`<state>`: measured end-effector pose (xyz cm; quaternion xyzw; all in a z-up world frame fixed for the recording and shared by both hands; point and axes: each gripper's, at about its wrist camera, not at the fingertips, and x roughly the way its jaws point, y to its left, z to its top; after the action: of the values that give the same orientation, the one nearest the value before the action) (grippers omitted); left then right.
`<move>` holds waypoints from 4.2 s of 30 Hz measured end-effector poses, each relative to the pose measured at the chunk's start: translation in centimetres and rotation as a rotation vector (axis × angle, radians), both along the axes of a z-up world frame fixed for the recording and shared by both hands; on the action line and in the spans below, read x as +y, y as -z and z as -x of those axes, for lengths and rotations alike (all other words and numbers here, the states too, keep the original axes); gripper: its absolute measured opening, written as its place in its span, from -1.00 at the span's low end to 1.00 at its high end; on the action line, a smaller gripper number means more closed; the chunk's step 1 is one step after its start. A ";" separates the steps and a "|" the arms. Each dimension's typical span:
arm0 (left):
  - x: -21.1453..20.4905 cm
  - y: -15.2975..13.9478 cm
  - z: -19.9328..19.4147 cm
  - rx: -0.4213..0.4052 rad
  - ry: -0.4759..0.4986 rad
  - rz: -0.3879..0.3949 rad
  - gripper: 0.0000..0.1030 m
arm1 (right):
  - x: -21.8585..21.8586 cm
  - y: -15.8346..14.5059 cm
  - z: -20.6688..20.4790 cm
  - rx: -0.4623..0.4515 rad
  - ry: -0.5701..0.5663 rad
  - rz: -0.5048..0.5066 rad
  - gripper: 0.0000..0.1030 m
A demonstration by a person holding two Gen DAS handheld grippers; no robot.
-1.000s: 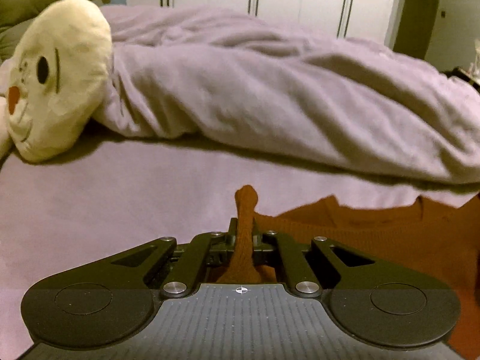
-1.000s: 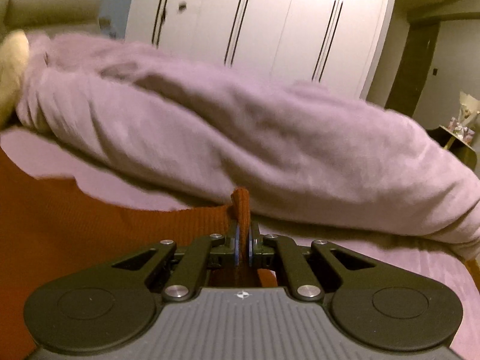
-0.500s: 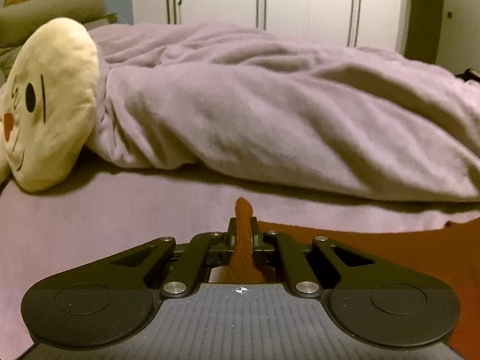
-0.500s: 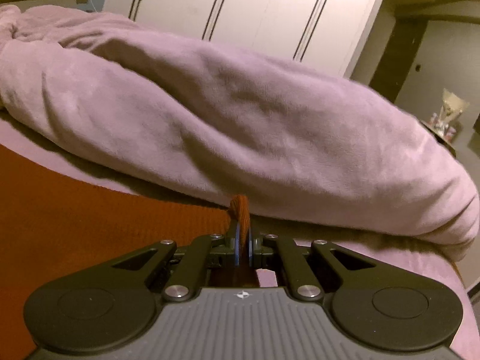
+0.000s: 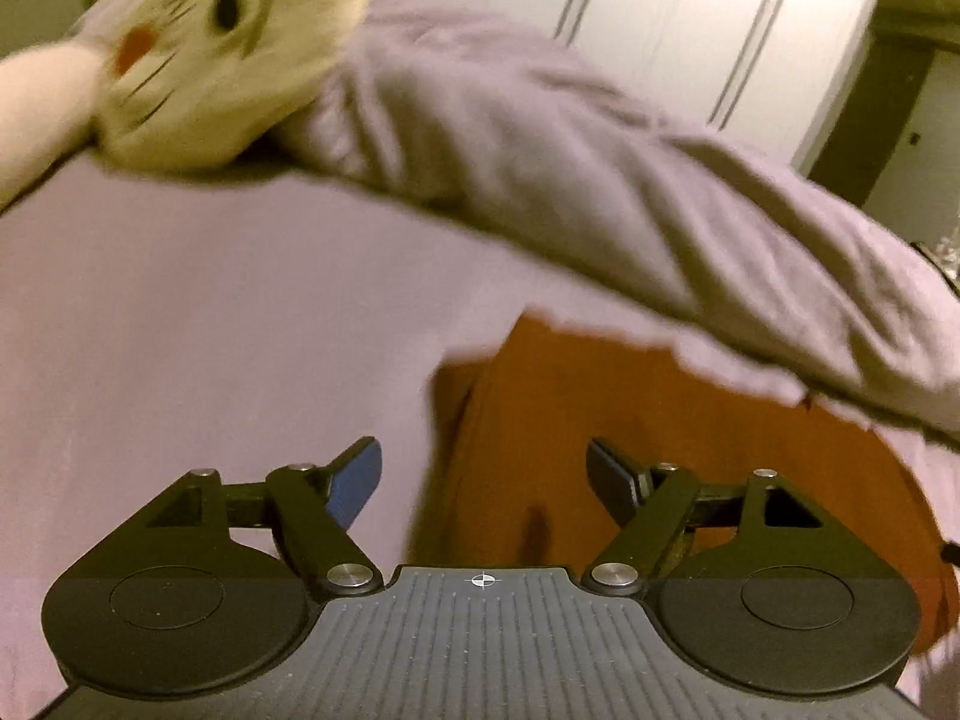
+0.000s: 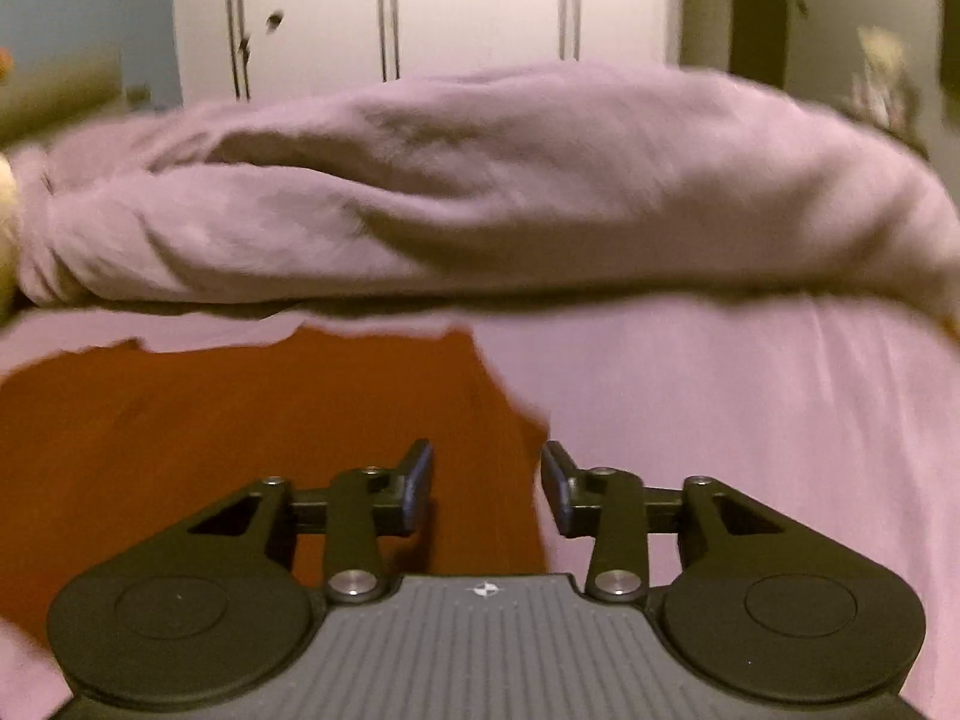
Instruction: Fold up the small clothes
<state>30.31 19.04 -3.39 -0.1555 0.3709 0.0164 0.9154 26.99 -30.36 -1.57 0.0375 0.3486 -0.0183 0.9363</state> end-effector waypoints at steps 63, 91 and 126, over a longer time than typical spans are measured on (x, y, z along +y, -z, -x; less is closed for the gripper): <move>2.4 4.0 1.6 0.228 -0.050 0.493 0.51 | 5.0 1.9 12.0 0.077 0.076 -0.032 -0.37; -2.9 -4.6 -5.9 0.186 0.138 0.472 -0.59 | 7.7 1.4 11.4 0.045 -0.011 -0.070 -0.36; -14.8 -2.6 -0.2 0.196 0.296 -0.008 0.35 | 4.4 1.3 12.6 0.067 0.081 -0.049 -0.30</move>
<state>30.50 4.28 -0.80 -0.0932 0.4773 -0.1021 0.8678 14.35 -25.99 -2.87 0.0739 0.3782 -0.0488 0.9215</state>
